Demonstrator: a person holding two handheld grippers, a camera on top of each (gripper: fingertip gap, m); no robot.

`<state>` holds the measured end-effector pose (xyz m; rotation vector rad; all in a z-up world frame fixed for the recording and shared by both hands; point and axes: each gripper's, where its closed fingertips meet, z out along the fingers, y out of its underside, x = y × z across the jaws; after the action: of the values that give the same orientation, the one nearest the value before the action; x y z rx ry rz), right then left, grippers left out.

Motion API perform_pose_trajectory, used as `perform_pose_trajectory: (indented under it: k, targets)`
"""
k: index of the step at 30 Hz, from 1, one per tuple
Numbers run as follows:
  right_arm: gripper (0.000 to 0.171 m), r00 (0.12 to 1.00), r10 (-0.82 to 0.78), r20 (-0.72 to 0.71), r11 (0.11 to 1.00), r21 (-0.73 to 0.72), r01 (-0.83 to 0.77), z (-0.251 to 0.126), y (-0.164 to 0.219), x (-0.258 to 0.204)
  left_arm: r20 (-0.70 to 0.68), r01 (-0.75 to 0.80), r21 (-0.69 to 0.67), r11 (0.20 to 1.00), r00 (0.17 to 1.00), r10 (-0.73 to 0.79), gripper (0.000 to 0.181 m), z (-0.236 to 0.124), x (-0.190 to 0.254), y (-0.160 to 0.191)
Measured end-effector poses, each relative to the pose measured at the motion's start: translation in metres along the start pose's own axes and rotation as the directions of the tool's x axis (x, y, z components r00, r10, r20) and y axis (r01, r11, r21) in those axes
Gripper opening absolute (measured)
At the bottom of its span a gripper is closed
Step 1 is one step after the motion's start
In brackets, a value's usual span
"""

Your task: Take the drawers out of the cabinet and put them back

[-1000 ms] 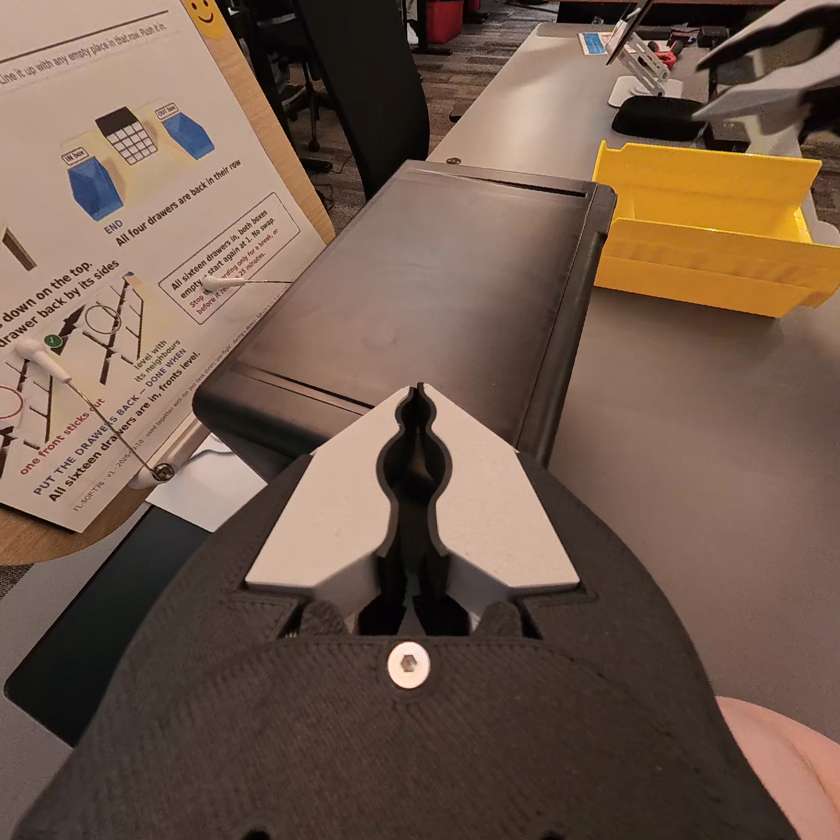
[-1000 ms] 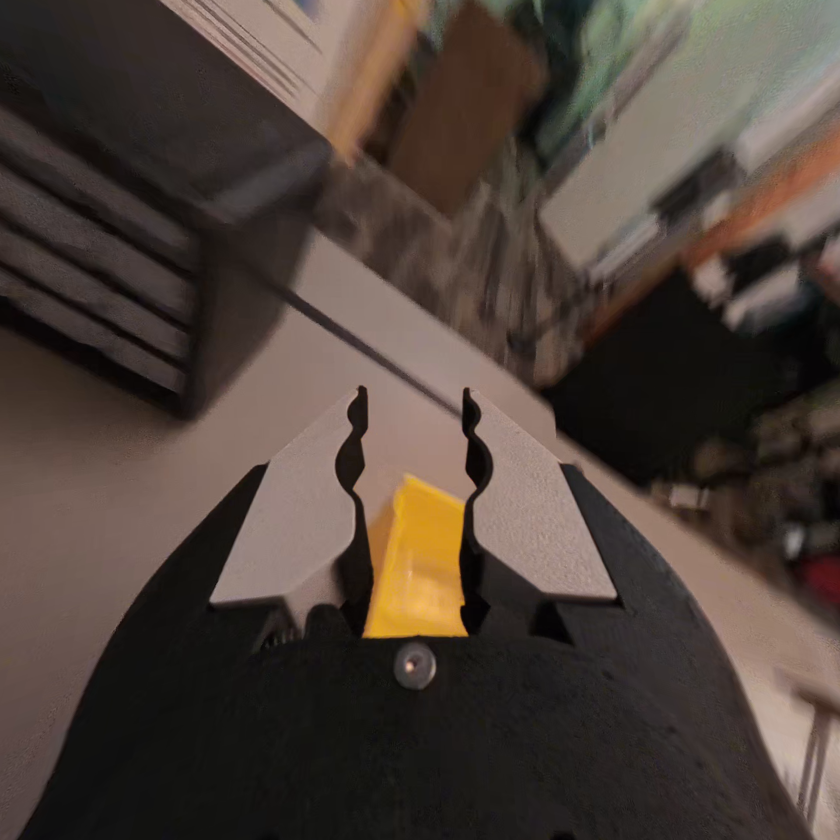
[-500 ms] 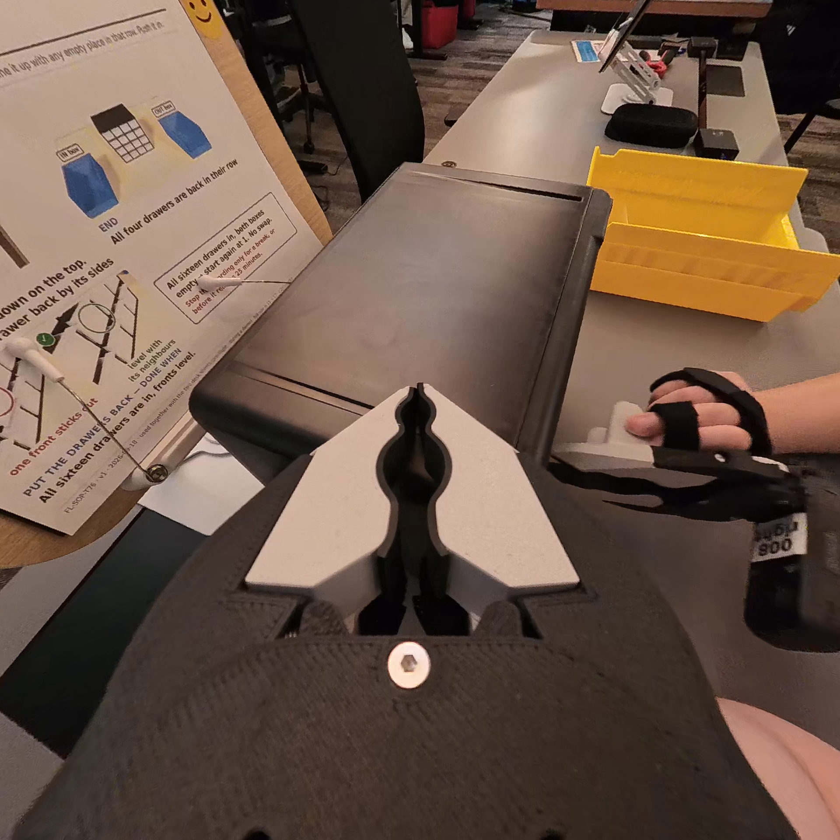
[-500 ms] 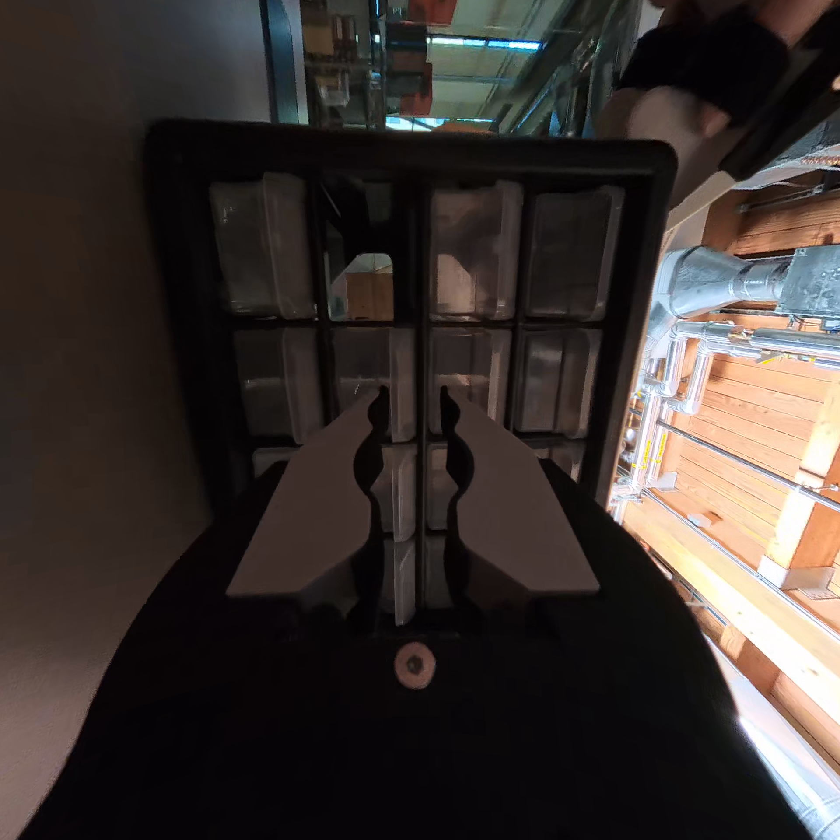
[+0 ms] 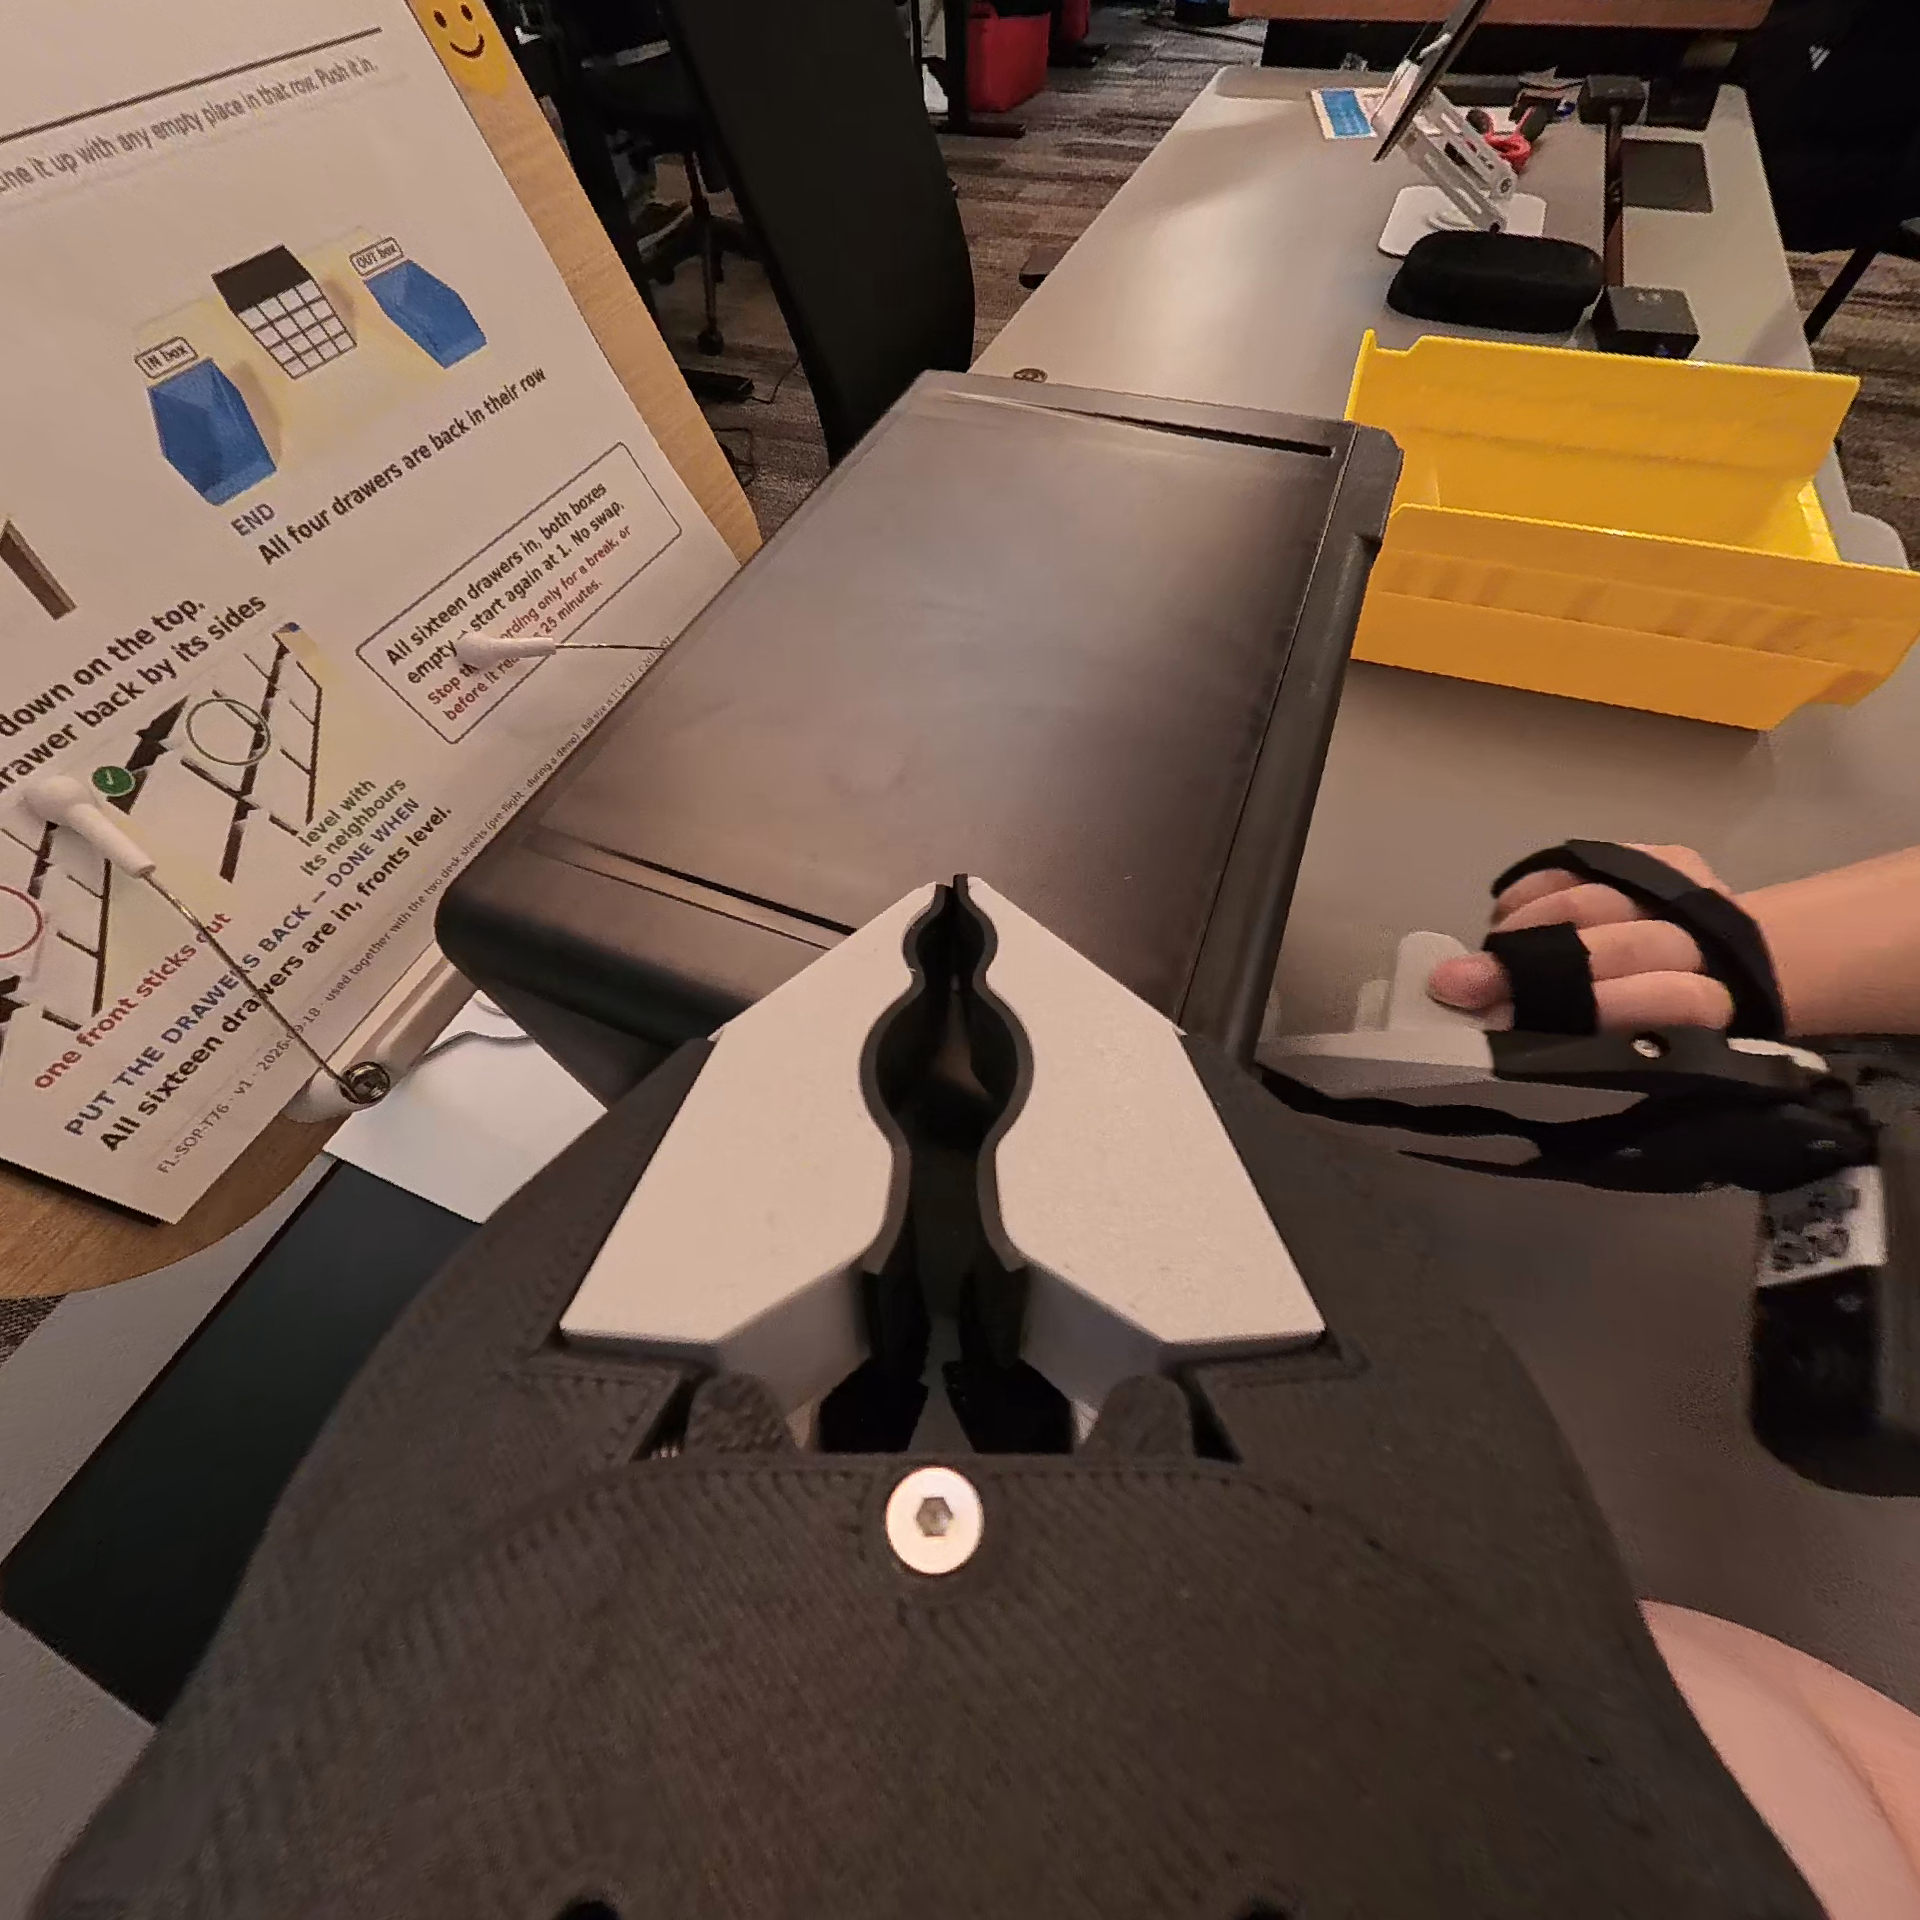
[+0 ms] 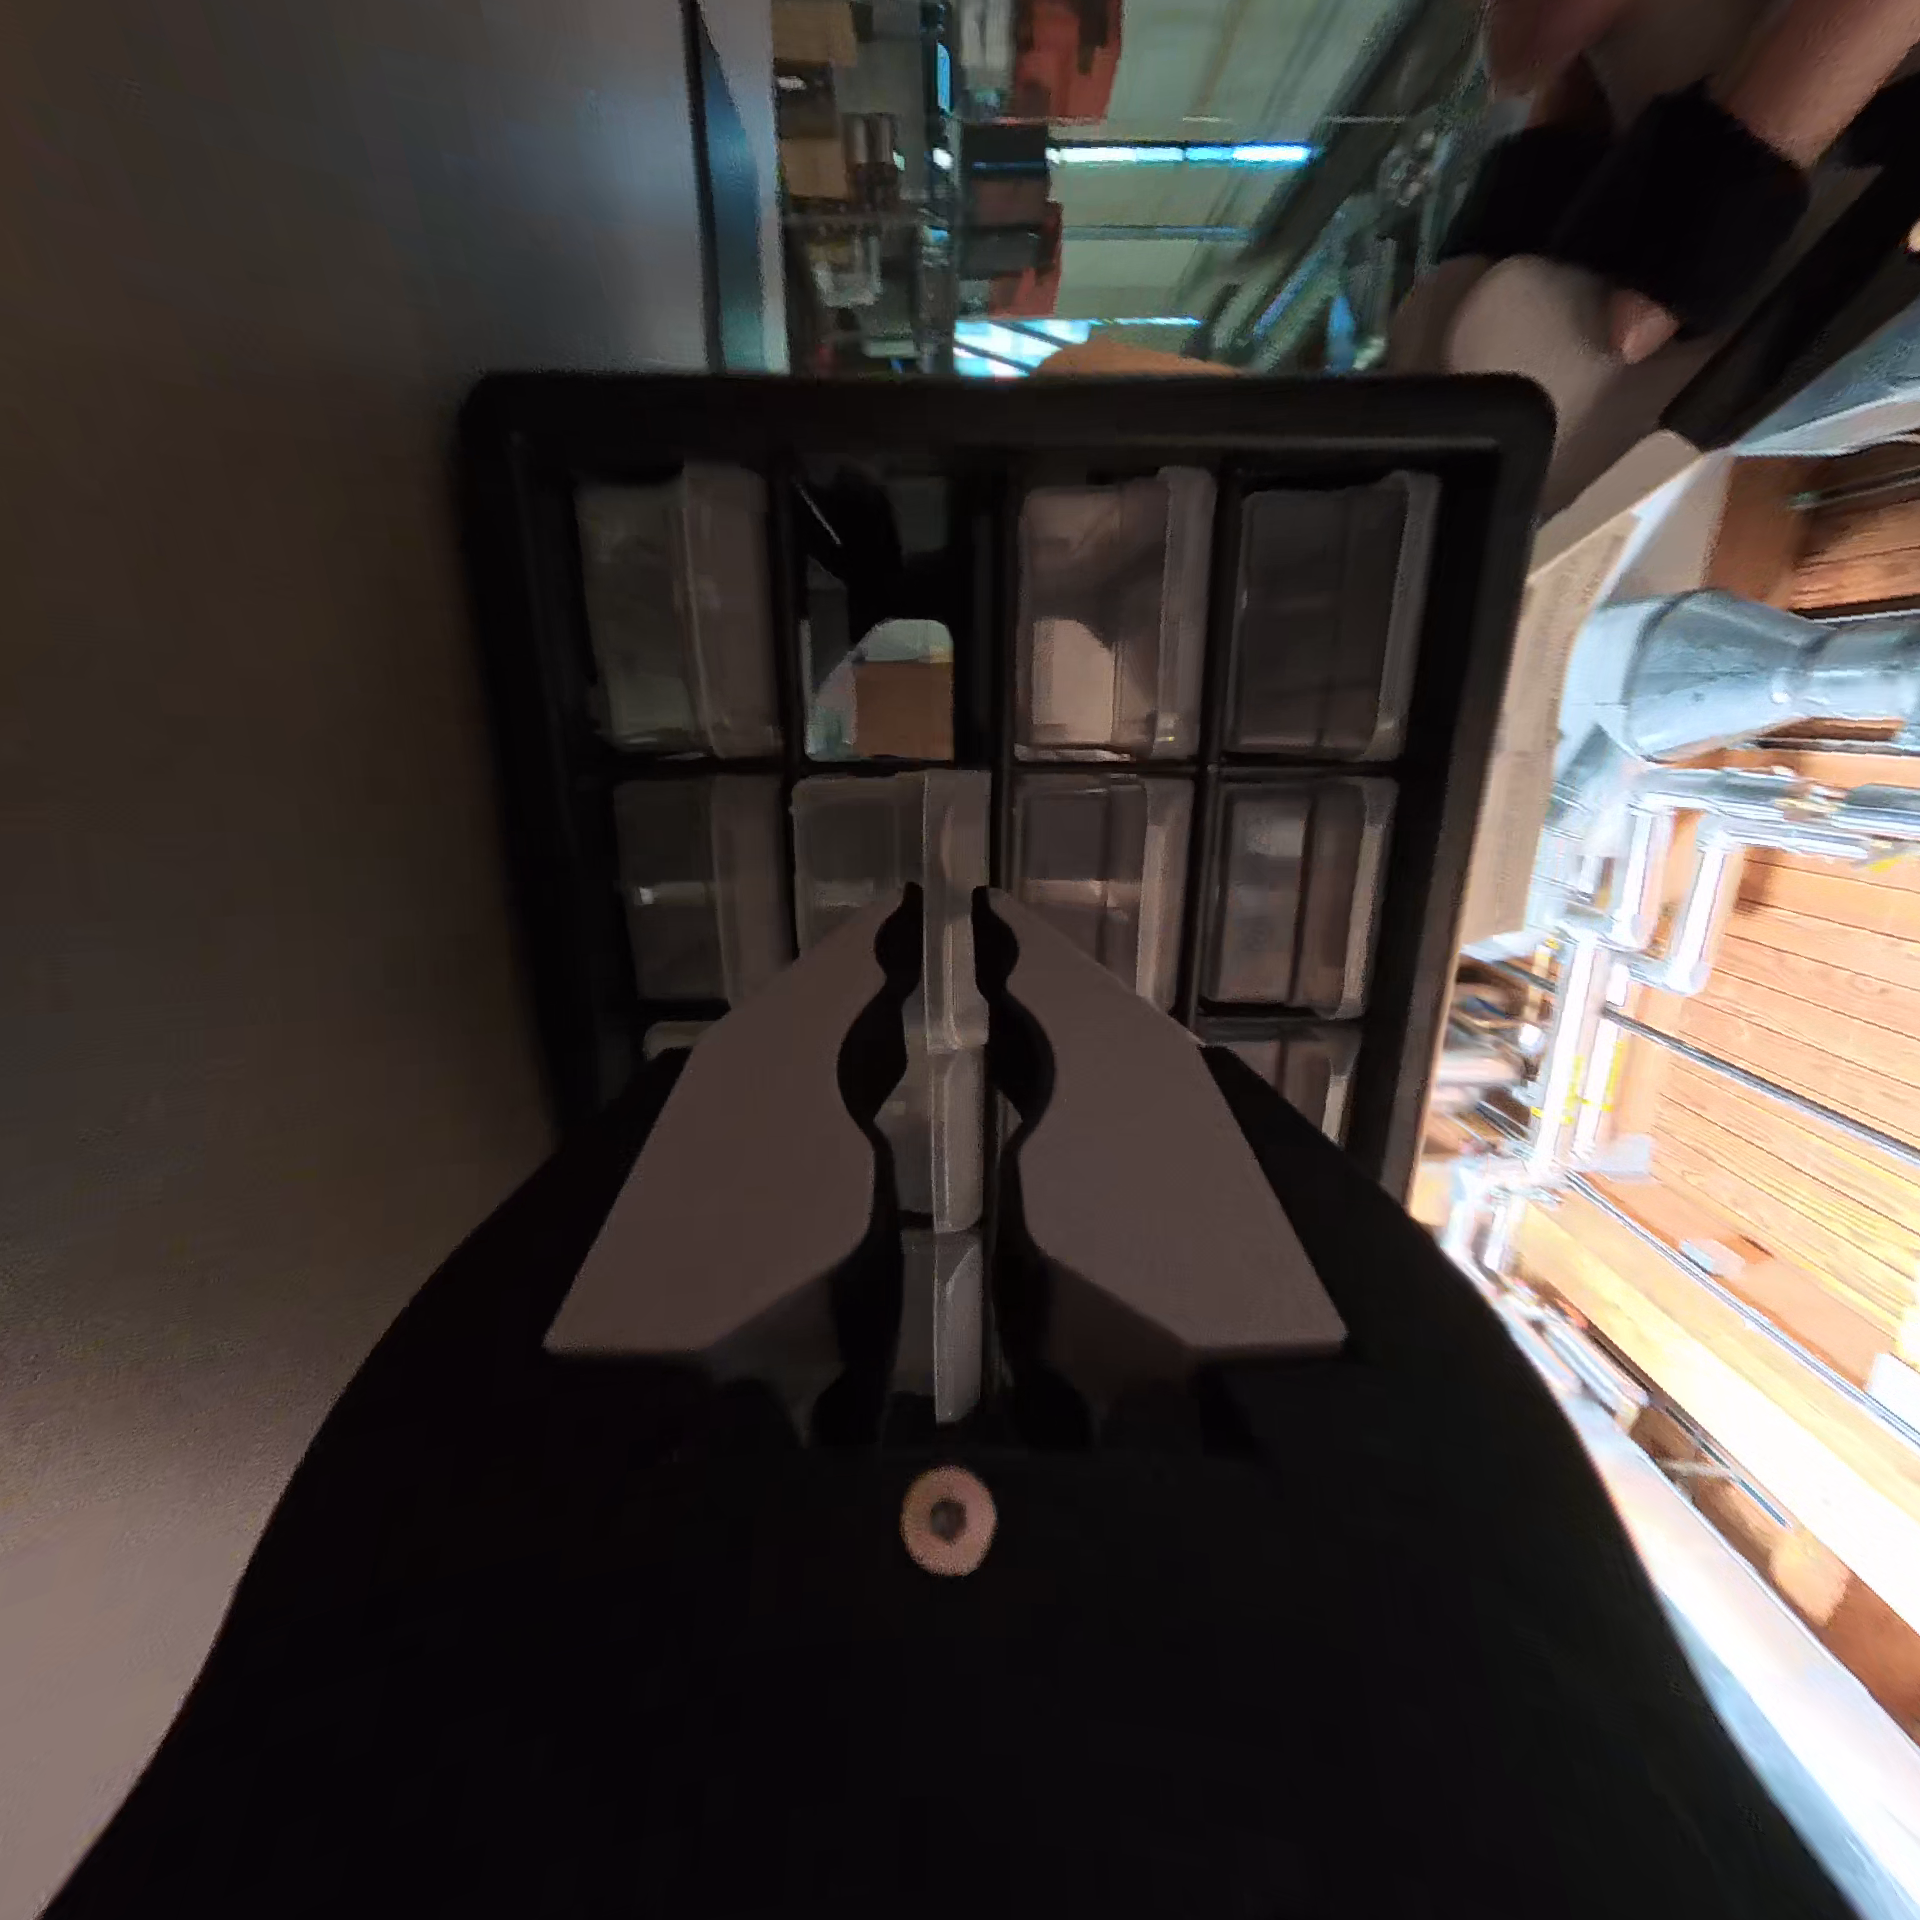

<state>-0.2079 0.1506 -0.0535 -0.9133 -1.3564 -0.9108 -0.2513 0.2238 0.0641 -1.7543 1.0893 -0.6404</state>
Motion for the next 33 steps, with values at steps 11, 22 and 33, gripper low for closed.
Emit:
perform_pose_trajectory:
  k: [11,22,33]
  targets:
    - [0.017,0.776,0.22,0.591,0.972,-0.069,-0.224,0.004,0.003,-0.007,-0.003,0.005,0.002,1.0,1.0,-0.005,0.0,0.0,0.0,0.0]
    - [0.017,0.603,0.27,0.751,0.958,-0.147,-0.245,-0.041,-0.004,-0.008,-0.011,0.01,0.006,1.0,1.0,-0.01,0.0,0.0,0.0,0.0]
    - [0.017,0.715,0.123,0.688,0.992,-0.067,-0.106,-0.084,-0.028,-0.017,-0.014,0.01,0.009,1.0,1.0,-0.01,0.0,0.0,0.0,0.0]
